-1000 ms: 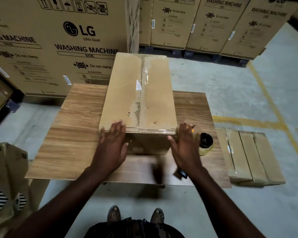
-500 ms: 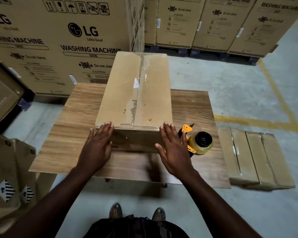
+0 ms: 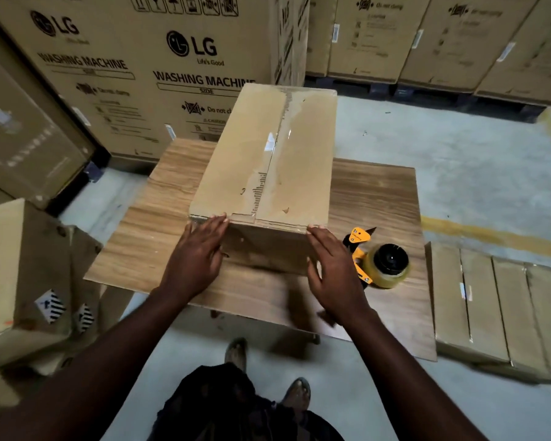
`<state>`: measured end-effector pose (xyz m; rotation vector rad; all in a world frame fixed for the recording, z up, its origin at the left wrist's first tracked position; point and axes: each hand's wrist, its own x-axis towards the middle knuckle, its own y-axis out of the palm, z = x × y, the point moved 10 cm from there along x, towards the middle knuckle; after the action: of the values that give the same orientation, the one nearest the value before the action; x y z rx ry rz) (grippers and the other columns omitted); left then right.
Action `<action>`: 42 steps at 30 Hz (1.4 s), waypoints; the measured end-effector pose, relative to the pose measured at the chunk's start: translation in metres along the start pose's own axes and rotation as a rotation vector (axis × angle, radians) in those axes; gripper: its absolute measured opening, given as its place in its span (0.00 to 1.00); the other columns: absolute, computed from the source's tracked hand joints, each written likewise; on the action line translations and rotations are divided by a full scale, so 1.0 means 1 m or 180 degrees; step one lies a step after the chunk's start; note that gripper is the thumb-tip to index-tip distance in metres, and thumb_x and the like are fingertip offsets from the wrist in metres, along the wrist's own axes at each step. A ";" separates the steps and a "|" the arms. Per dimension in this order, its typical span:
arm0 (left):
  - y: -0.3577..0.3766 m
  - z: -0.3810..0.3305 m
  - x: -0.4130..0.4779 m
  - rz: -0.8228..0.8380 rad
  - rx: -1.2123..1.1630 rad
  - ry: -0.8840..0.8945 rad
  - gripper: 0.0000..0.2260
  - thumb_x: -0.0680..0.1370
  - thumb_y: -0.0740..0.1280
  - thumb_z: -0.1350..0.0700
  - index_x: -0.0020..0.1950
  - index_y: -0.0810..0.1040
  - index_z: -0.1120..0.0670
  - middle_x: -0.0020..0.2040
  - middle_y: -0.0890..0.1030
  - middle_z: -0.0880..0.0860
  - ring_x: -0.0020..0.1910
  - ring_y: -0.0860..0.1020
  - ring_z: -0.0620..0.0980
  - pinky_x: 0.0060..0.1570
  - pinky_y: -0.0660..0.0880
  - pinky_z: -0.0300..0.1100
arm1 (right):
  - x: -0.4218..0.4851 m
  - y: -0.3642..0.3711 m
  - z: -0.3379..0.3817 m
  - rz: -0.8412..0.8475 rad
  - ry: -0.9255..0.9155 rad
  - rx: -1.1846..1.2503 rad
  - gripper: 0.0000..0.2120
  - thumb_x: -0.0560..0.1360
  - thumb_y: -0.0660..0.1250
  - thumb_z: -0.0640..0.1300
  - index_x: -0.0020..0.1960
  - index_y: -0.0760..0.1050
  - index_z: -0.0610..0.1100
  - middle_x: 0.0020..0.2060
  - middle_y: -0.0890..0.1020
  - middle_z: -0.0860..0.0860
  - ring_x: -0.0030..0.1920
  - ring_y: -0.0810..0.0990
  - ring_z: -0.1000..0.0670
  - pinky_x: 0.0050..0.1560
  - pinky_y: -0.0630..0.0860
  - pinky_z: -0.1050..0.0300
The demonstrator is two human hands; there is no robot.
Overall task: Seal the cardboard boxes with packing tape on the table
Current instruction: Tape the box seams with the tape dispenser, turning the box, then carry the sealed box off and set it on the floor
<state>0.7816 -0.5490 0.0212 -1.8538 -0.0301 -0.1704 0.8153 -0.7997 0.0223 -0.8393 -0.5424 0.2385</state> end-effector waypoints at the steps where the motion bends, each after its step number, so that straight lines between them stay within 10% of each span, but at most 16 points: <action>1: -0.005 0.009 -0.002 -0.0086 -0.0066 -0.0123 0.27 0.77 0.58 0.54 0.77 0.68 0.55 0.76 0.70 0.53 0.76 0.67 0.51 0.77 0.55 0.56 | -0.003 -0.007 -0.007 -0.0134 0.0055 0.0134 0.21 0.78 0.62 0.40 0.69 0.75 0.37 0.70 0.75 0.44 0.72 0.72 0.44 0.73 0.67 0.48; 7: -0.031 0.029 0.016 -0.0660 -0.0641 -0.0631 0.21 0.79 0.64 0.54 0.71 0.76 0.59 0.71 0.76 0.57 0.71 0.72 0.55 0.75 0.55 0.52 | 0.007 -0.046 -0.048 -0.0810 0.0788 0.0504 0.18 0.77 0.62 0.45 0.62 0.80 0.38 0.59 0.81 0.45 0.61 0.78 0.44 0.65 0.71 0.54; 13: -0.021 0.056 0.077 -0.0357 -0.1084 -0.1066 0.24 0.80 0.70 0.54 0.75 0.71 0.59 0.75 0.70 0.58 0.75 0.68 0.55 0.73 0.59 0.41 | 0.075 -0.024 -0.081 -0.0338 0.1670 0.0781 0.25 0.78 0.68 0.49 0.71 0.73 0.39 0.65 0.77 0.42 0.65 0.76 0.43 0.65 0.74 0.44; 19: -0.013 0.087 0.149 0.0074 -0.1447 -0.1393 0.29 0.81 0.67 0.47 0.80 0.63 0.53 0.79 0.64 0.54 0.76 0.65 0.54 0.72 0.61 0.43 | 0.146 0.018 -0.088 0.0301 0.1997 0.0889 0.18 0.78 0.69 0.47 0.66 0.75 0.43 0.59 0.82 0.47 0.60 0.80 0.48 0.51 0.72 0.65; 24: 0.000 0.102 0.204 0.0227 -0.1957 -0.1539 0.31 0.81 0.67 0.48 0.80 0.58 0.51 0.74 0.72 0.54 0.70 0.72 0.57 0.58 0.66 0.41 | 0.192 0.022 -0.111 0.0245 0.2492 0.0776 0.22 0.80 0.66 0.50 0.67 0.69 0.37 0.56 0.78 0.47 0.55 0.78 0.48 0.50 0.67 0.62; 31: 0.030 0.135 0.264 0.0443 -0.2863 -0.1771 0.29 0.72 0.71 0.37 0.70 0.73 0.46 0.61 0.82 0.46 0.58 0.81 0.49 0.64 0.75 0.51 | 0.243 0.030 -0.150 0.0293 0.3113 0.0730 0.30 0.81 0.60 0.59 0.70 0.64 0.35 0.66 0.75 0.37 0.63 0.76 0.37 0.51 0.67 0.55; 35: 0.042 0.132 0.282 0.0602 -0.3575 -0.1771 0.21 0.75 0.74 0.47 0.66 0.78 0.51 0.56 0.85 0.51 0.55 0.84 0.53 0.60 0.78 0.55 | 0.244 0.035 -0.167 0.0221 0.3154 0.1081 0.35 0.75 0.64 0.70 0.64 0.78 0.41 0.58 0.83 0.45 0.57 0.82 0.44 0.51 0.73 0.57; 42: 0.048 0.130 0.282 0.0598 -0.3878 -0.1804 0.17 0.78 0.72 0.51 0.66 0.78 0.52 0.56 0.85 0.52 0.53 0.84 0.51 0.52 0.80 0.47 | 0.234 0.049 -0.163 0.0302 0.3255 0.2165 0.26 0.78 0.68 0.62 0.66 0.79 0.43 0.57 0.84 0.49 0.49 0.85 0.50 0.52 0.79 0.56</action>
<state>1.0789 -0.4570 -0.0233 -3.0402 -0.1736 0.6115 1.1009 -0.7765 -0.0186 -0.2355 0.5276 0.0449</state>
